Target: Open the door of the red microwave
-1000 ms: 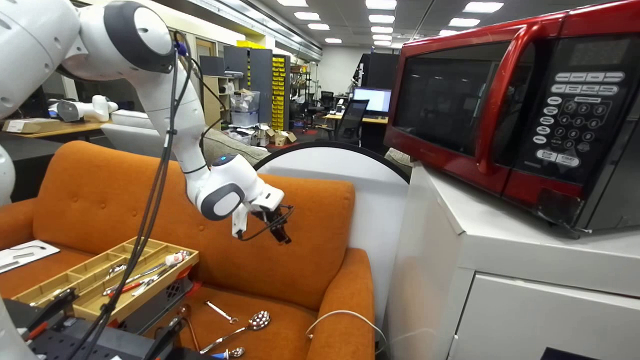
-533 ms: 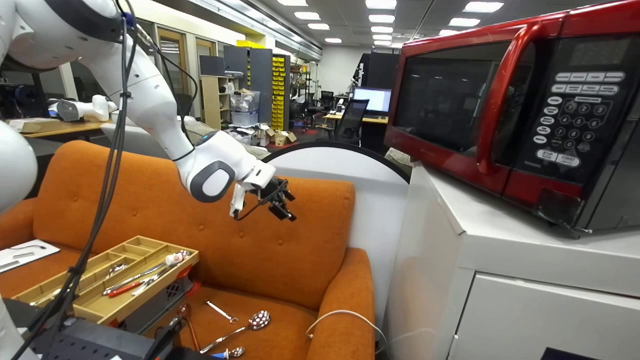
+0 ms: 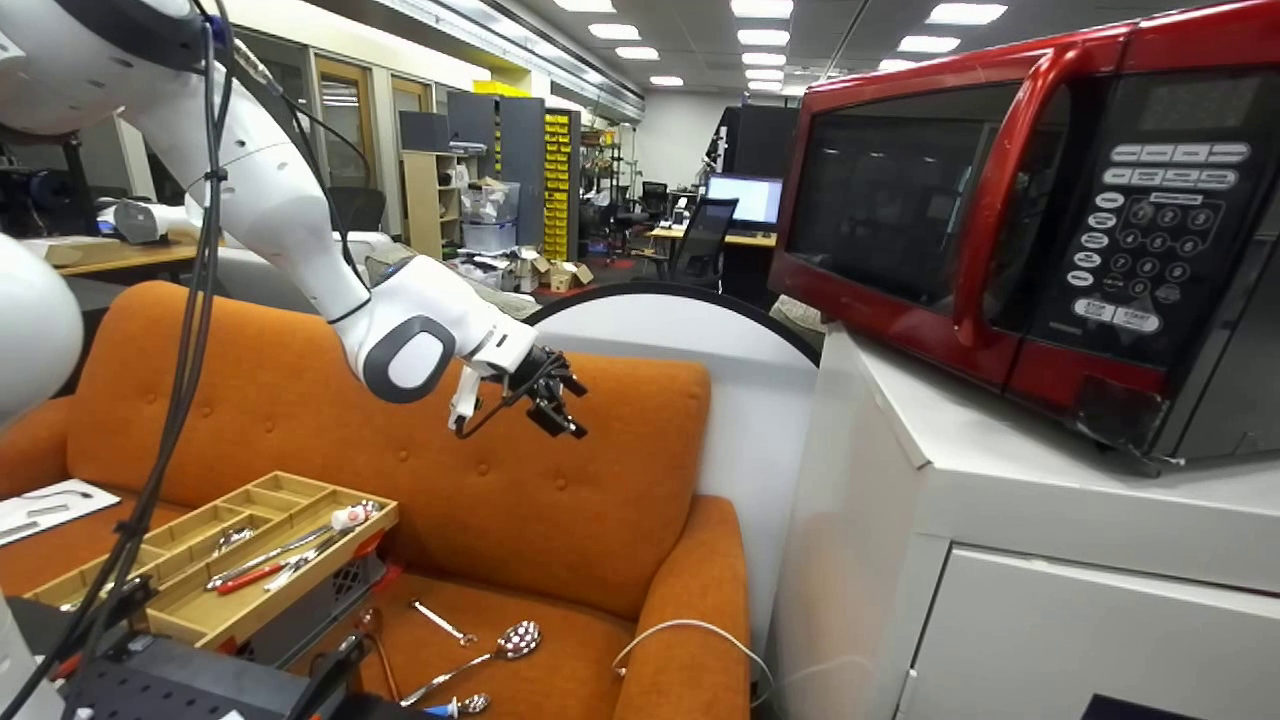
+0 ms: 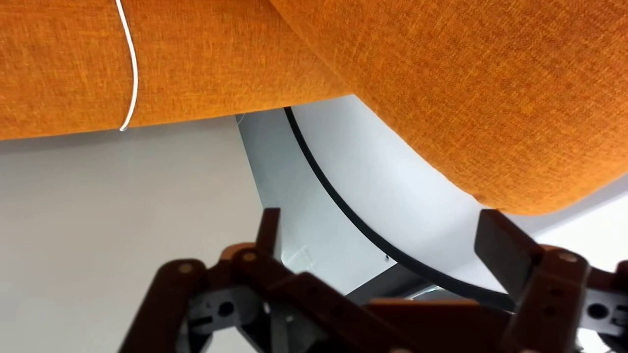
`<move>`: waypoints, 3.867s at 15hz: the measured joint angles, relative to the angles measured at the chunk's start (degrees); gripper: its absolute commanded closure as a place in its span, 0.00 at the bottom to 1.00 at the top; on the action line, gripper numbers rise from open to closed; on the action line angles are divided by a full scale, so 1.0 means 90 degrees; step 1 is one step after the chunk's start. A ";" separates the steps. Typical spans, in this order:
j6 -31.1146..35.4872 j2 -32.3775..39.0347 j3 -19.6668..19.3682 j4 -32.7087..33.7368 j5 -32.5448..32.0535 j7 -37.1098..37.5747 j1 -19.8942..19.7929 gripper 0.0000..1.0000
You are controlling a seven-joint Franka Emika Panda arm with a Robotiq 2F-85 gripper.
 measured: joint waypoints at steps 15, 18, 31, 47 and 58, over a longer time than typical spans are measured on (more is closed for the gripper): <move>-0.0009 -0.0175 -0.2549 -0.1684 0.1131 -0.0006 0.2756 0.00; -0.0010 0.0102 -0.3310 -0.1882 0.1812 0.0135 0.3447 0.00; -0.0025 0.0642 -0.3802 -0.2116 0.2624 -0.0044 0.3564 0.00; -0.0030 0.2324 -0.4947 -0.2856 0.5669 -0.0594 0.3326 0.00; -0.0072 0.2335 -0.4936 -0.2849 0.5588 -0.0593 0.3320 0.00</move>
